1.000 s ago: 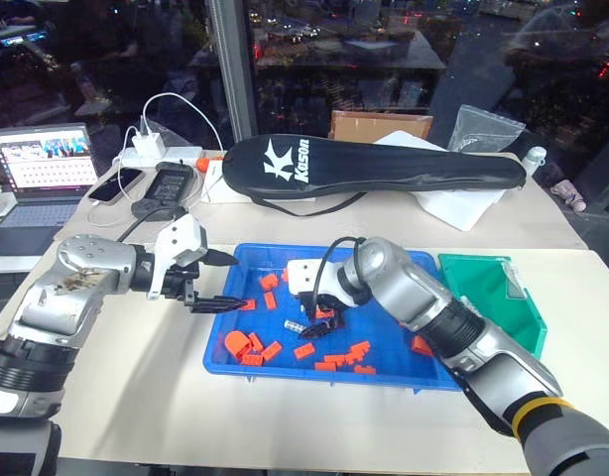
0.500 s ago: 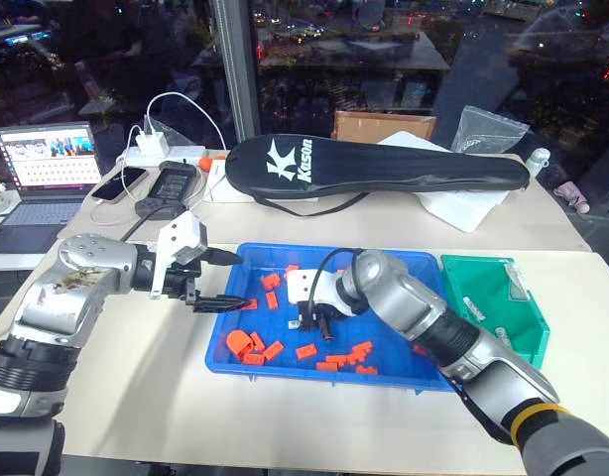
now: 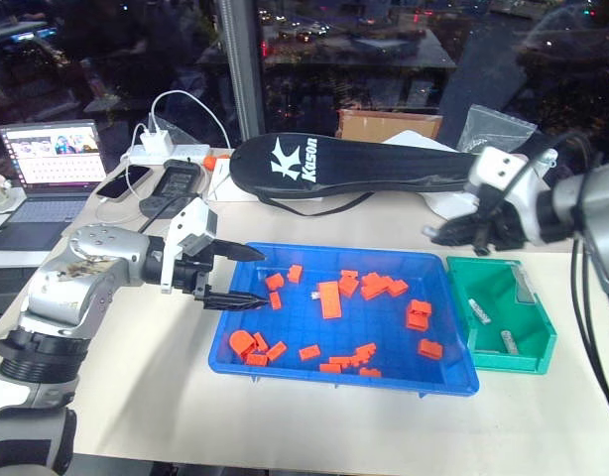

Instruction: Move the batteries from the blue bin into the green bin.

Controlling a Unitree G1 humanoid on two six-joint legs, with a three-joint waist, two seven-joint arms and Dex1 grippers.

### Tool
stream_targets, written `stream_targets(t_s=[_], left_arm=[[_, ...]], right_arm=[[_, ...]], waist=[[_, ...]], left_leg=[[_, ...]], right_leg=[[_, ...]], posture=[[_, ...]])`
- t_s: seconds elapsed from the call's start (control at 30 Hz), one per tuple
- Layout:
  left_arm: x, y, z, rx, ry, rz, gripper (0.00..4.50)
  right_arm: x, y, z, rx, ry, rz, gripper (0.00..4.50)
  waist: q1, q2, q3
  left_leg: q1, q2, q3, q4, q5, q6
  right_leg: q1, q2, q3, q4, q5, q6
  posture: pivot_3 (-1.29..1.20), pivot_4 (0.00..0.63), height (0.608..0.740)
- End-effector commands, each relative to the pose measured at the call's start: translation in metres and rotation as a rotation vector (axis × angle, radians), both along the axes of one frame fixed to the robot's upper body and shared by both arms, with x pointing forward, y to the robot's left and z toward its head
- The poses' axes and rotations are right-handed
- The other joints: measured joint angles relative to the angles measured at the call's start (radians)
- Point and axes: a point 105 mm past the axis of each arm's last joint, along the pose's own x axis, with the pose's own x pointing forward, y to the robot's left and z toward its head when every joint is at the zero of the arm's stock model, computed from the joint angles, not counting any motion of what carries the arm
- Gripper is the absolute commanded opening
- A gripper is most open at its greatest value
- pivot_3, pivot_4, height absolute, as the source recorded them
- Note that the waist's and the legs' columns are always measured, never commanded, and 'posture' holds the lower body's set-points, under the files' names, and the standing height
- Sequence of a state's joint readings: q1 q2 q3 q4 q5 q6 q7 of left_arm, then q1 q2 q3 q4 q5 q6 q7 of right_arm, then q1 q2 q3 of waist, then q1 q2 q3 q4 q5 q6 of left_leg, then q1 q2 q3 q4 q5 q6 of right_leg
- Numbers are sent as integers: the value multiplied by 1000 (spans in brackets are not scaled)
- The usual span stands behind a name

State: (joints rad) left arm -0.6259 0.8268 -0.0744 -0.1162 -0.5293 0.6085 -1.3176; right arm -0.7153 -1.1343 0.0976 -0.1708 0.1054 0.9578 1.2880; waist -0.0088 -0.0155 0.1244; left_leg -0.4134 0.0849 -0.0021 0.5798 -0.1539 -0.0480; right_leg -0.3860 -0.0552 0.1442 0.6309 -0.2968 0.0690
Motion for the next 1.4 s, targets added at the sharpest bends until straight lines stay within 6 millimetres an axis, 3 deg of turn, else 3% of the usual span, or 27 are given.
stream_targets(t_s=[0.03,0.27,0.3,0.4,0.47,0.57,0.67,0.73,0.83,0.93,1.13,1.4], left_arm=[[10,-7,5,-4,-77,6,4500],[12,-12,8,-9,-84,-10,4500],[12,-12,7,-1,-82,-10,4500],[12,-11,5,11,-79,-8,4500],[11,-9,5,16,-78,-3,4500],[13,2,-9,101,-100,30,4500],[11,8,-11,93,-71,46,4500],[11,10,-11,95,-74,55,4500],[10,10,-11,96,-73,61,4500],[10,12,-11,98,-73,65,4500],[11,13,-9,105,-73,64,4500],[13,13,-5,114,-82,63,4500]], right_arm=[[-7,-14,-3,6,-22,-87,251],[-11,-42,-42,-108,36,-194,251],[-10,-44,-43,-113,31,-205,751],[-7,-40,-40,-117,12,-197,1675],[1,-30,-26,-101,-61,-168,2382],[11,20,4,80,-172,-57,3408],[11,57,10,191,-204,7,3408],[16,78,10,300,-226,-47,3408],[16,97,-17,364,-116,-236,3408],[4,123,-49,441,21,-247,3408],[7,147,-84,497,98,-376,3408],[7,171,-96,474,132,-397,3408]], waist=[[-10,1,0],[-10,1,0],[-9,1,0],[-10,1,0],[-10,2,0],[-21,2,0],[-33,2,-1],[-31,1,-1],[-19,0,-1],[-3,0,-1],[-6,-1,-2],[-13,-1,-2]], left_leg=[[0,0,0,0,0,0],[1,-1,0,3,0,0],[0,-1,0,3,0,0],[0,-1,0,3,0,0],[1,-1,0,3,0,0],[1,0,0,3,0,0],[3,0,-1,0,0,0],[2,0,-2,-1,0,0],[-1,-1,-3,1,1,0],[-2,-1,-3,2,1,0],[-2,-1,-3,2,1,-1],[-2,-1,-4,0,2,0]], right_leg=[[0,0,1,0,0,0],[1,0,2,0,0,3],[1,0,2,0,0,3],[1,0,2,0,0,3],[1,0,2,0,0,3],[1,0,2,0,0,3],[1,1,2,1,0,2],[2,1,1,1,1,1],[0,1,0,1,3,-3],[0,1,0,1,3,-3],[0,1,-1,2,3,-3],[-1,1,-1,3,3,-3]], posture=[[0,150,736],[0,150,736],[0,150,736],[0,150,736],[0,150,736],[0,150,736],[0,150,736],[0,150,736],[0,150,736],[0,150,736],[0,150,736],[0,150,736]])
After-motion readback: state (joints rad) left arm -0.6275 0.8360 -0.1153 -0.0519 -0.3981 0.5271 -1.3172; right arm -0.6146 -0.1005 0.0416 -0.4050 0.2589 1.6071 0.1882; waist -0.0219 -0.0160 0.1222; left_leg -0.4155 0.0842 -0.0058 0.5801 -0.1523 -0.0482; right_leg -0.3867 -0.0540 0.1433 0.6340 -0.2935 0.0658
